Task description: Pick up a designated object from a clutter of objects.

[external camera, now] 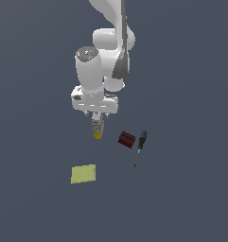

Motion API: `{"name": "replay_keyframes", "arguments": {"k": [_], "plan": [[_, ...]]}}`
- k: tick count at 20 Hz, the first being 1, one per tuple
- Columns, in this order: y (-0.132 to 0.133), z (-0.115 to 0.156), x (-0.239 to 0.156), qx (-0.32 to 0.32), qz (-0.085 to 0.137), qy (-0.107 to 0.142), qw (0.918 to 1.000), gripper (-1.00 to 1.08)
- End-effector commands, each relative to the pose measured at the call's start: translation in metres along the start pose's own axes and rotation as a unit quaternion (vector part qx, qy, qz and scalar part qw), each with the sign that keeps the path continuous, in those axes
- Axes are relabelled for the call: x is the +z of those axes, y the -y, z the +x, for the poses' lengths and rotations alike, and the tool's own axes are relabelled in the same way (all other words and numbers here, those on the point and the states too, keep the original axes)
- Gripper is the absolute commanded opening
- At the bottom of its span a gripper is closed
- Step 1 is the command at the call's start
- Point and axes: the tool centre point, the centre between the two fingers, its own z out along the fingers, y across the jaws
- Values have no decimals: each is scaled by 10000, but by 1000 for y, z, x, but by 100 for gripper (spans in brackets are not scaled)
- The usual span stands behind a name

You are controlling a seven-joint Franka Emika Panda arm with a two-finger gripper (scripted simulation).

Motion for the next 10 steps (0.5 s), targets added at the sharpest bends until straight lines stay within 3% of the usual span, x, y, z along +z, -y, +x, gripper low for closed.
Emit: {"name": "replay_keyframes", "arguments": {"k": [1,3,4,10], "plan": [[0,0,5,3,0,-7,10000,100],[0,0,6,3,0,-7,10000,100],[0,0,6,3,0,-7,10000,-100],[0,0,6,3,0,-7,10000,-100]]}}
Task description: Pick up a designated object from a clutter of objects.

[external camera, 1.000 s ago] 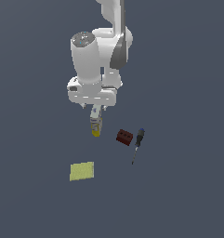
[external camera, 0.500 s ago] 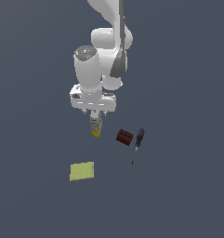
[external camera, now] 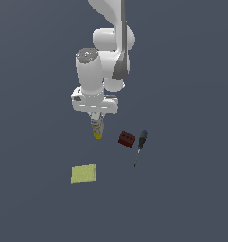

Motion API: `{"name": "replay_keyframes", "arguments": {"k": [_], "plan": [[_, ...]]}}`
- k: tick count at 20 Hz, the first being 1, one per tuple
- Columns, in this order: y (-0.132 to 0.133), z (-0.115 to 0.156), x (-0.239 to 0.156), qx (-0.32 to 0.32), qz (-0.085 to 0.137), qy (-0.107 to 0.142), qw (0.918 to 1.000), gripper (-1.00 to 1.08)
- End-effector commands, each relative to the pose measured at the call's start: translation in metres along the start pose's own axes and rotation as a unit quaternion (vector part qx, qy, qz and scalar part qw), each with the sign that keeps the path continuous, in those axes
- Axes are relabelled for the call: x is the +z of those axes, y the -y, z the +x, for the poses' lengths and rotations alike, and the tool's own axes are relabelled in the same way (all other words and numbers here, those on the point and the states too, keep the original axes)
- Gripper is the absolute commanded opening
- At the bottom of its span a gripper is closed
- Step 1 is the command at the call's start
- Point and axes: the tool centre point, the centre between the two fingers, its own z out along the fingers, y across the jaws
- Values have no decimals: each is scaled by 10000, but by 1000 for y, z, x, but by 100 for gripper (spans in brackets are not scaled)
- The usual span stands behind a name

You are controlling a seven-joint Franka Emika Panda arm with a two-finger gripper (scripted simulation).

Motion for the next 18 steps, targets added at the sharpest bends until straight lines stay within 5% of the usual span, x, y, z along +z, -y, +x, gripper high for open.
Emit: {"name": "replay_keyframes", "arguments": {"k": [1,18], "plan": [[0,0,1,1,0,4,10000,-100],[8,16,-41,1,-3,0,10000,-100]]}}
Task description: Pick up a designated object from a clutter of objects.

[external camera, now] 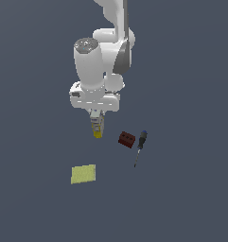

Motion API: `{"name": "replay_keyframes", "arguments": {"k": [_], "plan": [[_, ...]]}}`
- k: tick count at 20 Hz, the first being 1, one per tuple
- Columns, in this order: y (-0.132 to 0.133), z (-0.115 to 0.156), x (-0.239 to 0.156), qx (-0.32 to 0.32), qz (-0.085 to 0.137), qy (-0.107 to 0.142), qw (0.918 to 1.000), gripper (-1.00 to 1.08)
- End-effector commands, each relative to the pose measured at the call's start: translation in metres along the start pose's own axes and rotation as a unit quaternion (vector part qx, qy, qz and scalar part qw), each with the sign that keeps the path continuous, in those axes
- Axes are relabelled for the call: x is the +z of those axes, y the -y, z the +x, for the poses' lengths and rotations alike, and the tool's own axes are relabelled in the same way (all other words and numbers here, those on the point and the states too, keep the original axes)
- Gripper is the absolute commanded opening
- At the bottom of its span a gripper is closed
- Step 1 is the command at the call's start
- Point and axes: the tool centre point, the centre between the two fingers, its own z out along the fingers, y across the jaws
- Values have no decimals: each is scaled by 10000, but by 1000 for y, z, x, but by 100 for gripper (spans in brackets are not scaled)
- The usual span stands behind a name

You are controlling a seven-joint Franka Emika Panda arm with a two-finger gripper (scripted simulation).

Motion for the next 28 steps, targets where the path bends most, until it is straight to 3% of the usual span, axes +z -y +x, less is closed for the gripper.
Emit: {"name": "replay_keyframes", "arguments": {"k": [1,28], "plan": [[3,6,-15,0,-1,-3,10000,-100],[46,95,-226,-1,2,-1,10000,-100]]}}
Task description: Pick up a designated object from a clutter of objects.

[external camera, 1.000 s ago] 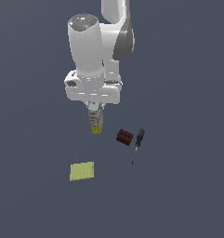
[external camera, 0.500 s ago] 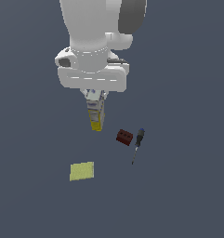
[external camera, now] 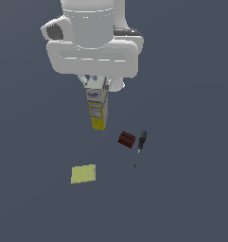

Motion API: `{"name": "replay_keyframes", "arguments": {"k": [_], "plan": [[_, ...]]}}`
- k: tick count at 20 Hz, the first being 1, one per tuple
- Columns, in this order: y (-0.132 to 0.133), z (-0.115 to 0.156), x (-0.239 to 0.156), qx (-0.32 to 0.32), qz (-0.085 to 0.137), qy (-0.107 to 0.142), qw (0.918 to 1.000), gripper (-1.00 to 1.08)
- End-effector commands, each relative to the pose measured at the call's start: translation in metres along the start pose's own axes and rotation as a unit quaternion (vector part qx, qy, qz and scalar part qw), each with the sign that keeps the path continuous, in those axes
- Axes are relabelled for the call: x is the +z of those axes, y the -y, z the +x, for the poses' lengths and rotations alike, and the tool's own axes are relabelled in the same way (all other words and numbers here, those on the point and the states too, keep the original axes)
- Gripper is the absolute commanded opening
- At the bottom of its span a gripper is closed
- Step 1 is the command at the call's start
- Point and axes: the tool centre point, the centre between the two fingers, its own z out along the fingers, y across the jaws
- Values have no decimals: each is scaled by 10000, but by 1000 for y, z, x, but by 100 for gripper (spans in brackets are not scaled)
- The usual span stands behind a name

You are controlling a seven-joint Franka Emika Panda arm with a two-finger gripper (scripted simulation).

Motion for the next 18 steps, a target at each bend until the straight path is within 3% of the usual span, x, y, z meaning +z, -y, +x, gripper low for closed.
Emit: {"name": "replay_keyframes", "arguments": {"k": [1,18], "plan": [[3,7,-16,1,0,2,10000,-100],[18,42,-88,-1,3,3,10000,-100]]}}
